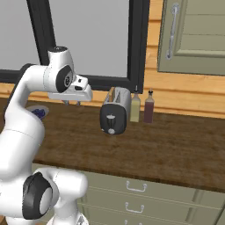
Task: Start the toaster. Once the lever pops up, take the bread to the plate on the dining counter.
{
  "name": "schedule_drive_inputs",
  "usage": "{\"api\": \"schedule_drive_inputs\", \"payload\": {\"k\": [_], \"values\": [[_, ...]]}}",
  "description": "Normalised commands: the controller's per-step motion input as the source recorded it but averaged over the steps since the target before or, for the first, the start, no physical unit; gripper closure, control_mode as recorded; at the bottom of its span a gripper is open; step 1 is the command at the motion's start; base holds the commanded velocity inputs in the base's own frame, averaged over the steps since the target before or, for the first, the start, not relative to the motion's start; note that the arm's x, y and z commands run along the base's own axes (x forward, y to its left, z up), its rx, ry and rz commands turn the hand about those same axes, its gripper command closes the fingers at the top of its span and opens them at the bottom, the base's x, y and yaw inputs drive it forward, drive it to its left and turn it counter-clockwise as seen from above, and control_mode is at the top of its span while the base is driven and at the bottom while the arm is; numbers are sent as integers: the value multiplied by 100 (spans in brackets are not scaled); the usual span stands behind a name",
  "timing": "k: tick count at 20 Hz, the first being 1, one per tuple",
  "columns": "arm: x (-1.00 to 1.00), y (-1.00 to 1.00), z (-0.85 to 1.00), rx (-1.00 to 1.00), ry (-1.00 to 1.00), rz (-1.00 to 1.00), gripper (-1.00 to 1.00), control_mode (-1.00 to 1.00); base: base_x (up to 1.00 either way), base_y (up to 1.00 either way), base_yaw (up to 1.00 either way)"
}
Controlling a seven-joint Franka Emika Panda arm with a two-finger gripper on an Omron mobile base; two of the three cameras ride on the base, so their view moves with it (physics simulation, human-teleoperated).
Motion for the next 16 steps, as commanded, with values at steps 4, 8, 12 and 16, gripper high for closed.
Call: {"api": "schedule_drive_inputs", "payload": {"k": [4,8,12,16], "values": [[0,-11,0,0,0,0,-100,-100,0,0,0],[3,-66,0,3,0,7,-100,-100,0,0,0],[10,-63,-9,7,0,12,-100,-100,0,0,0],[5,-42,-6,1,-4,4,-100,-100,0,0,0]]}}
